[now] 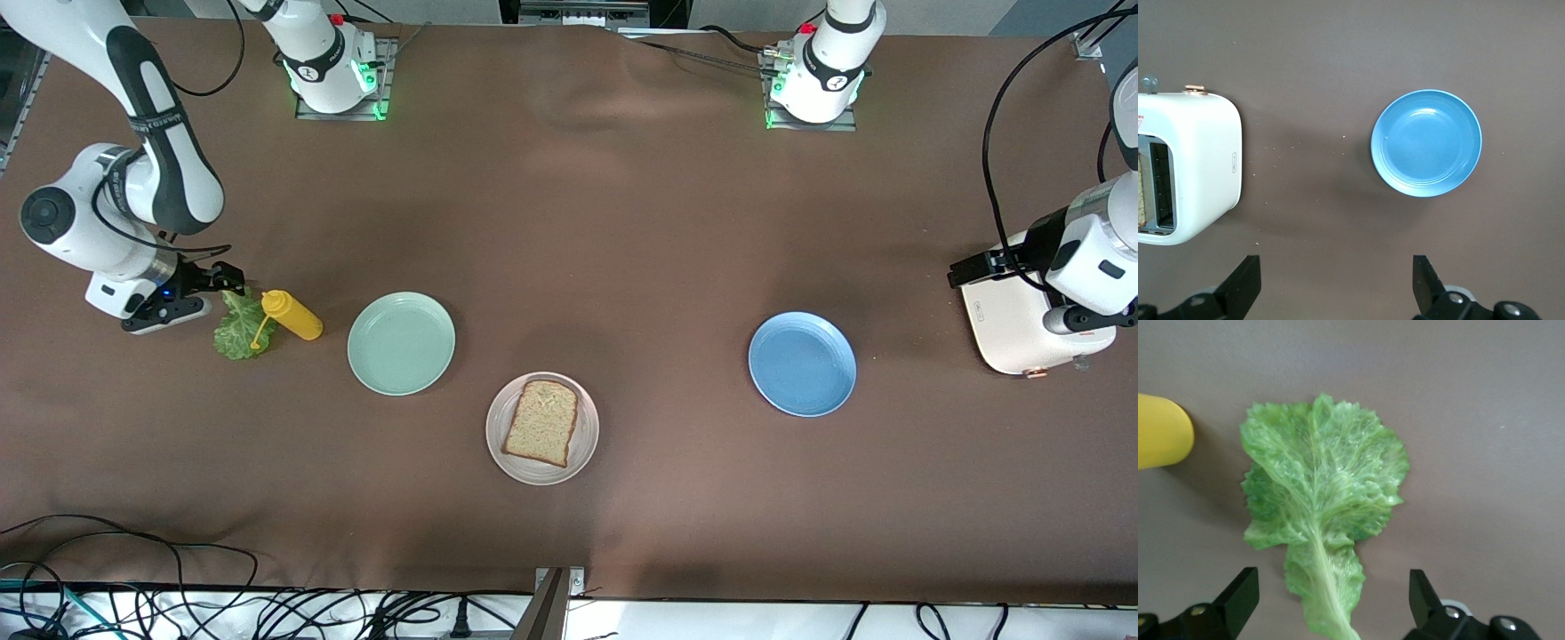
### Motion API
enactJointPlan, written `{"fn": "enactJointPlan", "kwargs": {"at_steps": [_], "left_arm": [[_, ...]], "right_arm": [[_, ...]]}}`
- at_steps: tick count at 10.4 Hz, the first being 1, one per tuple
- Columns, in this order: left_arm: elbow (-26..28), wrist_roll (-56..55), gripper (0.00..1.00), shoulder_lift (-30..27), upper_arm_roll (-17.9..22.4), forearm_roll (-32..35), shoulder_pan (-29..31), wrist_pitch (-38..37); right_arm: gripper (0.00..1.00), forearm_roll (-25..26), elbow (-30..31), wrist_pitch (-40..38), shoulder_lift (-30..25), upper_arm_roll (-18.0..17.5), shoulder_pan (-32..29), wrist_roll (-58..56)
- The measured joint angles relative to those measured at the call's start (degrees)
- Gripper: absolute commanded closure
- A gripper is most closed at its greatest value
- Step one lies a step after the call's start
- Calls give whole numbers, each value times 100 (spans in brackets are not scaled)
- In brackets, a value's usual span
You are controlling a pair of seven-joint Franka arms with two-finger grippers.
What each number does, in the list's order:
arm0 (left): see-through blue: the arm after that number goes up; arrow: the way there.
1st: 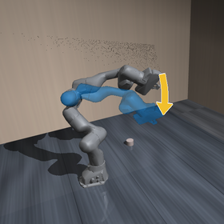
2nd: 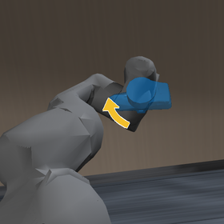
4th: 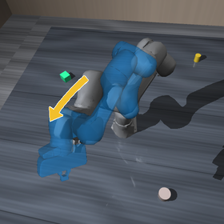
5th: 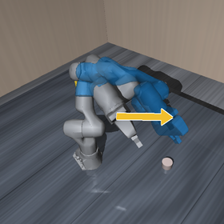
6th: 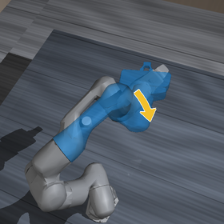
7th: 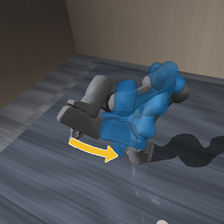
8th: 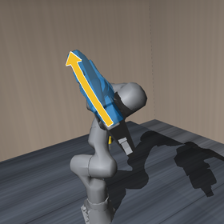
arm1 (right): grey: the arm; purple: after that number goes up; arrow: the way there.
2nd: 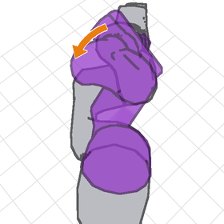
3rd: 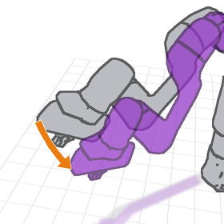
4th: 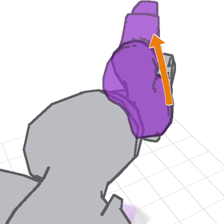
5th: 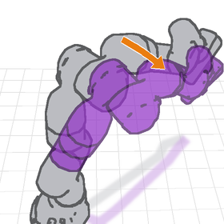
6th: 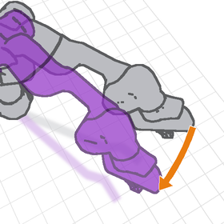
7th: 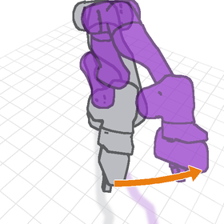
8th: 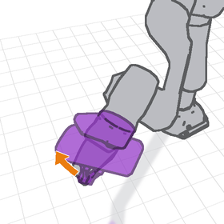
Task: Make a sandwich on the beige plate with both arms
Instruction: 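Move the right gripper over the green lettuce leaf, then lower the right gripper and grasp the lettuce leaf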
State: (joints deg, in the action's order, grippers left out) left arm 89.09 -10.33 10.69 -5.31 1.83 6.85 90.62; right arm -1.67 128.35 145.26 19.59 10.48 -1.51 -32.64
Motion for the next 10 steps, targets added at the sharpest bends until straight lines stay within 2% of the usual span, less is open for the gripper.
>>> {"fn": "enactJointPlan", "kwargs": {"at_steps": [1,2,4,5,6,10], "left_arm": [[0,84,0,0,33,0,1,0],[0,135,0,-1,65,0,2,0],[0,177,0,-1,88,0,8,0],[0,179,0,-2,88,0,8,0],[1,180,0,-2,88,0,8,0],[1,180,0,-8,87,0,8,0]], "right_arm": [[8,-1,1,77,117,-3,0,0],[24,-1,0,110,175,-7,1,0],[59,-2,0,114,191,-14,1,-2],[84,-2,0,114,191,-18,1,-2],[99,-2,0,114,191,-19,1,-2],[100,-2,-1,107,185,-22,1,-3]]}}
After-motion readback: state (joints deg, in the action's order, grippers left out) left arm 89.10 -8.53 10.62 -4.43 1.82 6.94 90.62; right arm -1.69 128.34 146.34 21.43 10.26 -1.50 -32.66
